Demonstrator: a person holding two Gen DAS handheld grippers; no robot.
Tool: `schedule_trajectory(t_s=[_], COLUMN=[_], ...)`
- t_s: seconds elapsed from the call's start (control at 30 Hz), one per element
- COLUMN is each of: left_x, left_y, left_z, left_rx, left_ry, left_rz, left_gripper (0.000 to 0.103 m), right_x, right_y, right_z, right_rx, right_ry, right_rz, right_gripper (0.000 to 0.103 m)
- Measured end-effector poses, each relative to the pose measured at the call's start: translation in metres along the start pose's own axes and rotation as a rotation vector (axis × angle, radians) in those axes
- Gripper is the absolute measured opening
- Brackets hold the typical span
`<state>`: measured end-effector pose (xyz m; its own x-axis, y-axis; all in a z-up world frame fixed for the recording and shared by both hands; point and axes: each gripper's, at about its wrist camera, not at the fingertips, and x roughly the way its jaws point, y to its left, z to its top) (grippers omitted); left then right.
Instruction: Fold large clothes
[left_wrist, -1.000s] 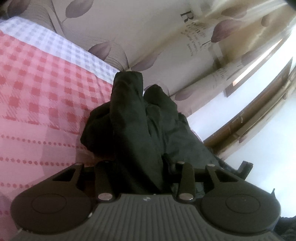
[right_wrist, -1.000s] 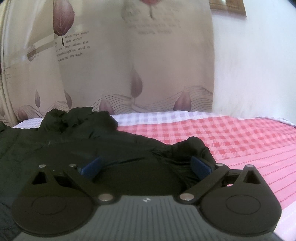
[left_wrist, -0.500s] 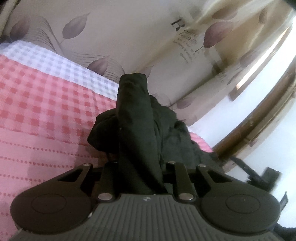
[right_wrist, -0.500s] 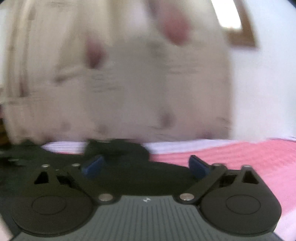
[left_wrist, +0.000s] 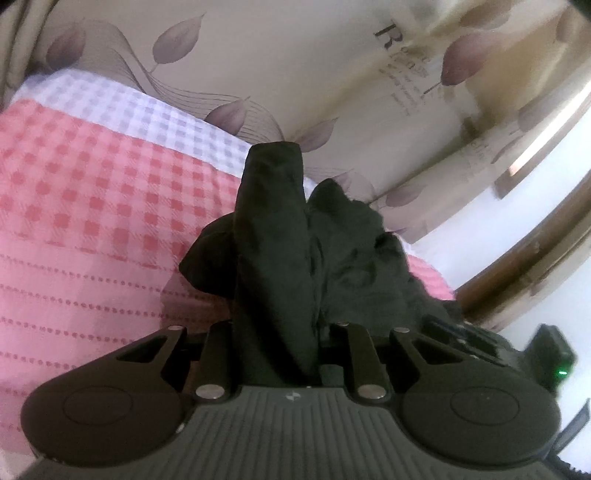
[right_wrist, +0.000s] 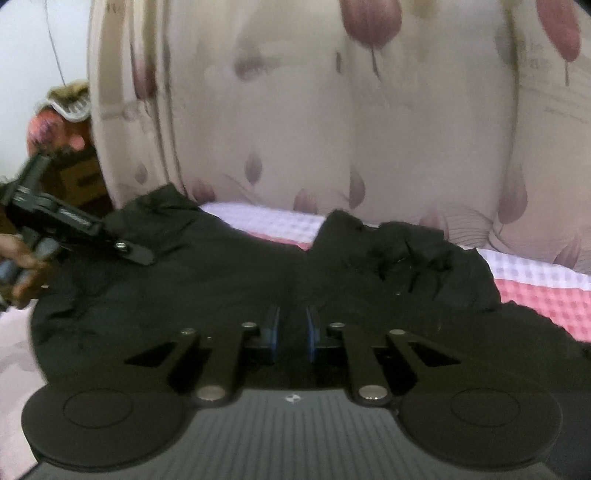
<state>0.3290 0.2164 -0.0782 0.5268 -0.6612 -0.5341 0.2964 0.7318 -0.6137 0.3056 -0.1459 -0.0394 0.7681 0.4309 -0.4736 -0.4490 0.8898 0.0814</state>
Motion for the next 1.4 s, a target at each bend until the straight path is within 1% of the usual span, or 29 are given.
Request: schedule_trajectory(t_s=[0.07,0.1,0.13,0.17,0.2,0.23,0.27,0.3,0.33,0.4,0.43,0.47,0.5,0.53,0.6,0.67,0.77,0.83,0.93,0.97,1.03,1.07,1.13,1.2,1.27,1.3,1.33,1.37,1.4], left_x=[0.003,0.004,0.007,0.012,0.015,0.020,0.025,0.027,0.028,0.029,0.027,0.023,0.017,0.011,-0.003,-0.012,-0.014,-0.011,0.007,0.014,0.031,0.041,0.059,0.078,0.096,0.105,0.112,0.121,0.128], left_y=[0.010,0.013,0.018,0.022,0.025,0.026,0.028,0.030,0.030,0.026,0.021,0.012,0.002,-0.011,-0.043,-0.084,-0.143,-0.183,-0.246,-0.261,-0.288,-0.298,-0.305,-0.305,-0.298,-0.292,-0.288,-0.282,-0.277], left_z=[0.000,-0.001,-0.001,-0.001,-0.003,-0.005,-0.007,-0.010,-0.011,-0.013,-0.013,-0.013,-0.012,-0.010,-0.005,0.001,0.006,0.007,-0.001,-0.006,-0.018,-0.024,-0.039,-0.058,-0.077,-0.085,-0.092,-0.101,-0.109], left_rx=[-0.003,-0.004,-0.007,-0.002,0.011,0.024,0.034,0.040,0.032,0.034,0.026,0.019,0.028,0.036,0.059,0.085,0.090,0.091,0.097,0.092,0.078,0.070,0.009,-0.046,-0.119,-0.157,-0.184,-0.200,-0.210], left_ry=[0.008,0.011,0.023,0.041,0.052,0.065,0.080,0.067,0.066,0.090,0.088,0.085,0.080,0.075,0.068,0.072,0.096,0.095,0.088,0.086,0.077,0.071,0.065,0.062,0.040,0.035,0.025,-0.002,-0.023], left_rz=[-0.021,-0.033,-0.054,-0.071,-0.076,-0.075,-0.080,-0.099,-0.106,-0.104,-0.097,-0.093,-0.087,-0.087,-0.095,-0.057,0.014,0.054,0.080,0.078,0.059,0.045,0.000,-0.036,-0.103,-0.138,-0.186,-0.241,-0.276], left_gripper=[0.031,0.038,0.057,0.068,0.085,0.092,0.091,0.088,0.074,0.055,0.045,0.041,0.034,0.031,0.029,0.029,0.029,0.029,0.029,0.029,0.029,0.029,0.029,0.029,0.030,0.030,0.034,0.035,0.038], right_x=[0.010,0.014,0.016,0.019,0.019,0.021,0.023,0.026,0.027,0.028,0.028,0.029,0.030,0.031,0.033,0.032,0.032,0.031,0.031,0.031,0.025,0.018,-0.006,-0.035,-0.065,-0.081,-0.096,-0.111,-0.125], right_y=[0.001,-0.003,-0.006,-0.009,-0.010,-0.013,-0.015,-0.017,-0.019,-0.024,-0.025,-0.026,-0.026,-0.028,-0.032,-0.036,-0.042,-0.044,-0.051,-0.055,-0.070,-0.080,-0.098,-0.110,-0.121,-0.128,-0.134,-0.141,-0.149], right_z=[-0.004,-0.007,-0.009,-0.010,-0.014,-0.016,-0.018,-0.020,-0.021,-0.026,-0.028,-0.029,-0.030,-0.030,-0.032,-0.034,-0.035,-0.036,-0.036,-0.037,-0.041,-0.046,-0.059,-0.074,-0.090,-0.100,-0.109,-0.118,-0.127], right_rx=[-0.036,-0.024,-0.003,0.008,0.021,0.038,0.054,0.065,0.078,0.117,0.129,0.138,0.150,0.163,0.203,0.239,0.282,0.301,0.345,0.372,0.471,0.544,0.668,0.711,0.732,0.754,0.776,0.800,0.830], right_ry=[0.030,0.039,0.040,0.045,0.050,0.051,0.053,0.053,0.054,0.053,0.051,0.050,0.049,0.049,0.047,0.041,0.036,0.031,0.030,0.025,0.011,-0.004,-0.057,-0.110,-0.153,-0.183,-0.208,-0.237,-0.271], right_rz=[-0.042,-0.039,-0.031,-0.025,-0.020,-0.012,-0.003,0.005,0.011,0.027,0.034,0.037,0.039,0.044,0.057,0.068,0.077,0.085,0.110,0.126,0.177,0.202,0.244,0.261,0.272,0.283,0.287,0.288,0.293], right_gripper=[0.014,0.013,0.013,0.013,0.013,0.013,0.013,0.013,0.013,0.013,0.013,0.013,0.013,0.013,0.013,0.013,0.013,0.013,0.013,0.013,0.013,0.013,0.014,0.014,0.016,0.021,0.028,0.032,0.043])
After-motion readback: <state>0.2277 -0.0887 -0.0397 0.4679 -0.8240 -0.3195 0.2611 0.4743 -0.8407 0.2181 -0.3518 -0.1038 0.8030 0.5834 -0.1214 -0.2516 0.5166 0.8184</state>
